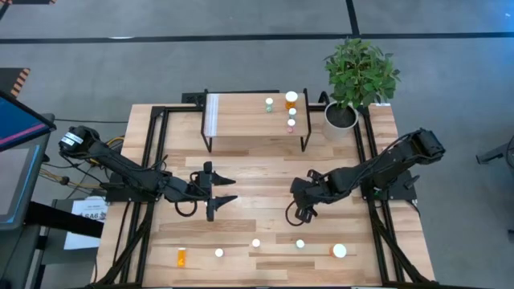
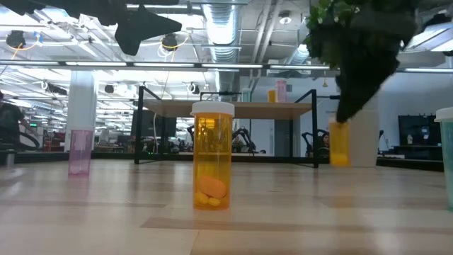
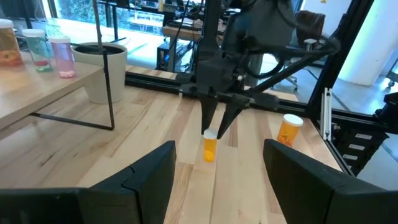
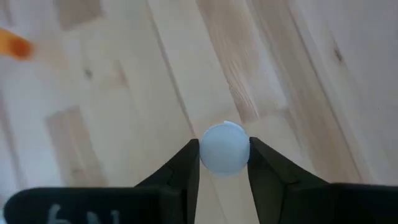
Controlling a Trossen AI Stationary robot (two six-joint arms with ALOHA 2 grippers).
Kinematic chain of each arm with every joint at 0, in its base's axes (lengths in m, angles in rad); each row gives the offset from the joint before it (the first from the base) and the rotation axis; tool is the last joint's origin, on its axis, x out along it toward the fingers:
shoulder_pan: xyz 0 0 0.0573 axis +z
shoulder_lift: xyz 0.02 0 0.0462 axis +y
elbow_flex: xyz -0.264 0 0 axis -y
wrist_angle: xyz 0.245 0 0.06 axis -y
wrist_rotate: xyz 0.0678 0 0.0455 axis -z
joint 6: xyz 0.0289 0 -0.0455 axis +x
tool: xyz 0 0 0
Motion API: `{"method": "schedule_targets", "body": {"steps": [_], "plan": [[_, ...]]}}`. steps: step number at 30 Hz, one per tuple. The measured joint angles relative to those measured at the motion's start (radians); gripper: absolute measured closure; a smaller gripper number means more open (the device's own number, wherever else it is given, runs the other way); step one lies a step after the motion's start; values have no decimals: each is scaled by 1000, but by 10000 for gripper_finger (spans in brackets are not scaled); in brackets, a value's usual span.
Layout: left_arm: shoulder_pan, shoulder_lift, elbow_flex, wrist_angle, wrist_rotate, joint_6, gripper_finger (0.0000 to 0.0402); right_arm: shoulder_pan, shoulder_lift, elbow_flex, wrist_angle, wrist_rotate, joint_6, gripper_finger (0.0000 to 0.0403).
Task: Pick and place medicine bottles onto shelf by color
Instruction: Put the top small orange pill bottle on the shelf
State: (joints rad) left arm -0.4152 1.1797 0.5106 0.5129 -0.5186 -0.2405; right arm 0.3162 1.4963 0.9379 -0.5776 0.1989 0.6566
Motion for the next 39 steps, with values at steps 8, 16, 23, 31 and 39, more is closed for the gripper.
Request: {"method": "schedule_targets", "body": {"steps": [8, 16, 23, 31, 39], "plan": [[0, 0, 0, 0, 0, 0, 171, -59, 0, 176, -95, 2, -114, 277], [0, 0, 0, -3, 0, 0, 171, -203, 0, 430, -200, 4, -283, 271], [0, 0, 0, -11, 1, 0, 171, -375, 0, 589, -202, -33, -407, 271], [3, 0, 0, -31, 1, 6, 171, -578, 44, 703, -177, -163, -468, 271], [13, 0, 0, -34, 1, 11, 171, -682, 210, 885, -308, -222, -532, 271]]}}
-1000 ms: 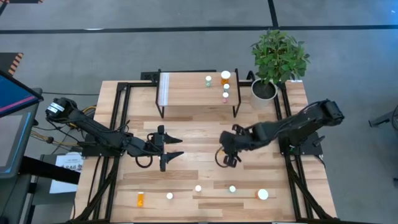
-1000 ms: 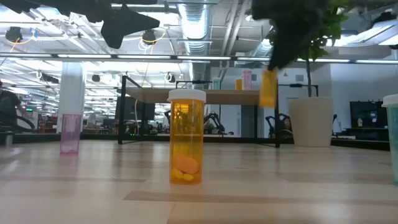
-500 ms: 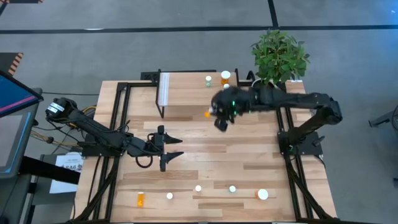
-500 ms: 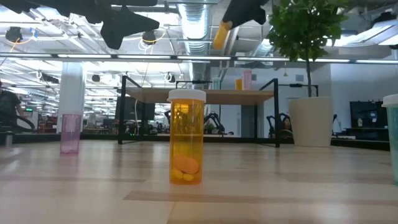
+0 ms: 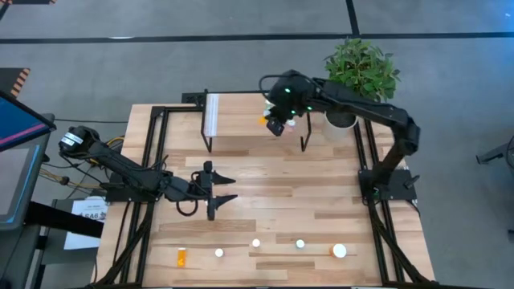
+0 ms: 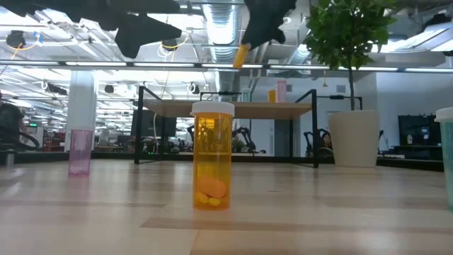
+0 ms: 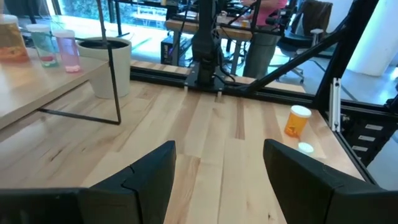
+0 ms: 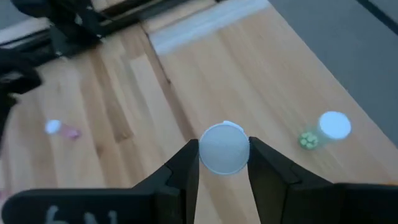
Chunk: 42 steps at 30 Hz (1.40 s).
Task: Pick and place medicine bottles onto shelf by color
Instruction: Put the top small orange pill bottle on the shelf
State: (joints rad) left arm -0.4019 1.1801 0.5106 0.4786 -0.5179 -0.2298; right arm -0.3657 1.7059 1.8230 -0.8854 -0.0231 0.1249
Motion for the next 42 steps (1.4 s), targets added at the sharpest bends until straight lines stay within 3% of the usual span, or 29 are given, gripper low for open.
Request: {"method": "schedule_targets", "body": {"steps": [10, 42], "plan": [[0, 0, 0, -24, 16, -10, 171, -59, 166, 151, -146, 2, -29, 271], [0, 0, 0, -18, 34, -20, 171, -101, 237, 150, -183, 21, -44, 265]]}}
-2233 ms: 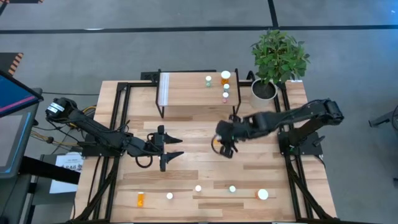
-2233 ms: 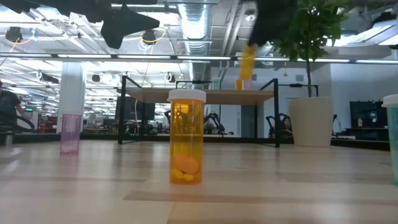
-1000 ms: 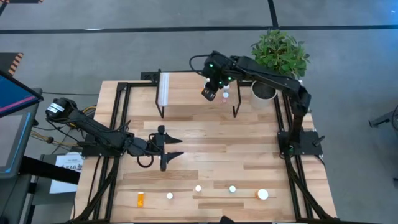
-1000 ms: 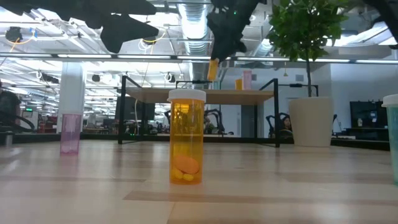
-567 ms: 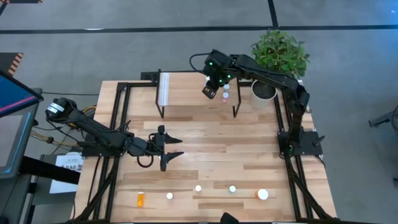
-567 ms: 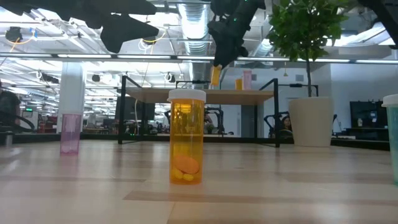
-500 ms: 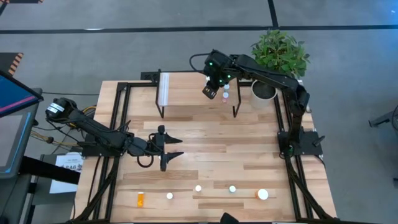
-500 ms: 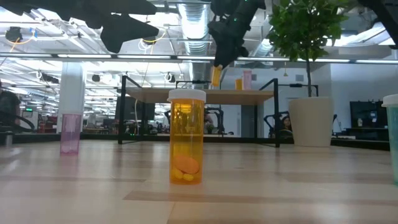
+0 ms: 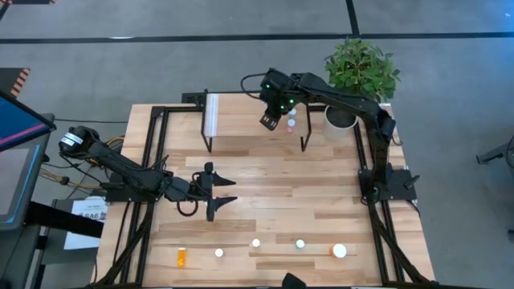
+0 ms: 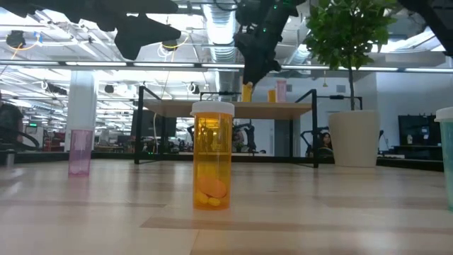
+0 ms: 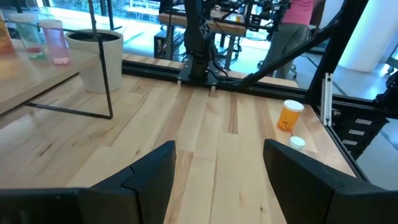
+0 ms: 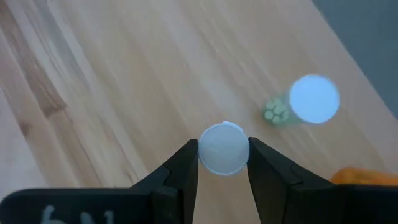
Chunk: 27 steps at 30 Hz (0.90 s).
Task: Pick and place medicine bottles onto shelf by color
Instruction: Put the top small orange pill bottle on the shelf, then put the top small purple pill bottle on the shelf
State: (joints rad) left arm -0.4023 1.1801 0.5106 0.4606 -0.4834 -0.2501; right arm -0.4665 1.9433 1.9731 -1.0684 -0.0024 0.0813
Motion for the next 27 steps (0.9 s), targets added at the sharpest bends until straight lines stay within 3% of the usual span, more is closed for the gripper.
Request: {"method": "schedule_targets", "body": {"steps": [13, 27], "plan": [[0, 0, 0, 0, 0, -2, 171, 0, -4, 2, 0, 1, -3, 256], [0, 0, 0, 0, -1, -2, 171, 0, -4, 2, 4, 1, -4, 220]]}}
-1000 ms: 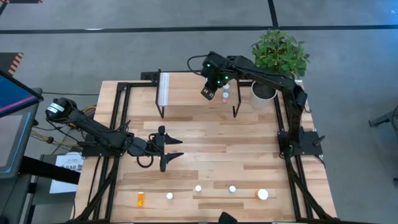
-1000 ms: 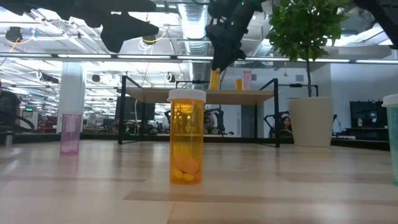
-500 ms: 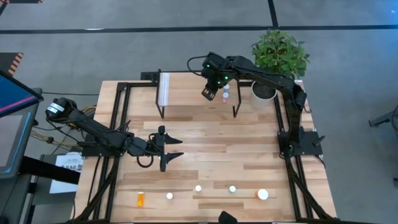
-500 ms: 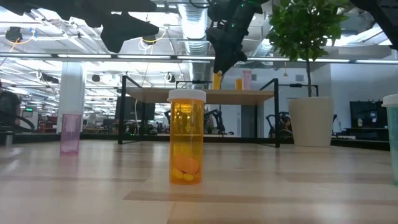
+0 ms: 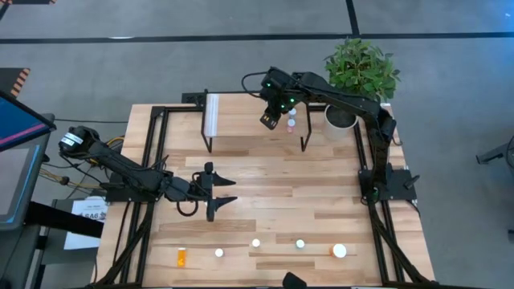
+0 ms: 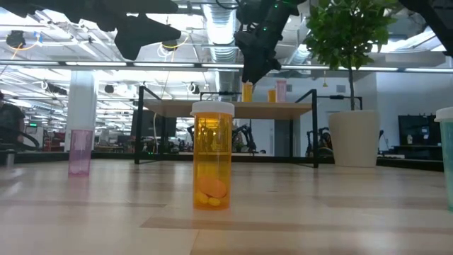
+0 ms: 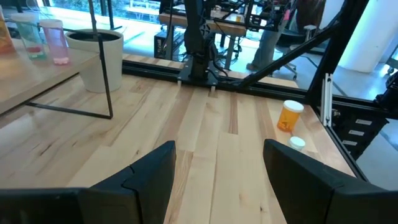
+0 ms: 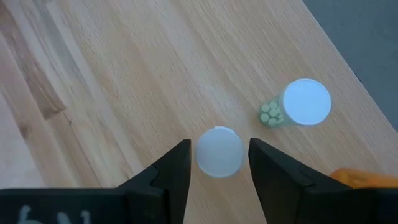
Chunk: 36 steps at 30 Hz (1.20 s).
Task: Pick and place medicine bottles onto shelf by color
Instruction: Put the top small purple pill bottle on the shelf
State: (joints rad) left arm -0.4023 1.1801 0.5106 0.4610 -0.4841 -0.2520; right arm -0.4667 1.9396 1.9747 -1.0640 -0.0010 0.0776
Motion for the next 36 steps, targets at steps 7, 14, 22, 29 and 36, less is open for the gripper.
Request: {"method": "schedule_targets", "body": {"steps": [7, 14, 22, 29, 36], "plan": [[0, 0, 0, 0, 0, 0, 171, 0, -3, 0, -22, 0, 0, 204], [0, 0, 0, -2, -1, 0, 171, 7, -54, 27, -124, 3, 18, 197], [0, 0, 0, 1, -1, 0, 171, 112, -222, 33, -175, 4, 39, 197], [0, 0, 0, 5, -1, -20, 171, 363, -319, -34, -186, 26, 99, 199], [0, 0, 0, 8, 0, -45, 171, 662, -317, -92, -196, 114, 239, 200]]}}
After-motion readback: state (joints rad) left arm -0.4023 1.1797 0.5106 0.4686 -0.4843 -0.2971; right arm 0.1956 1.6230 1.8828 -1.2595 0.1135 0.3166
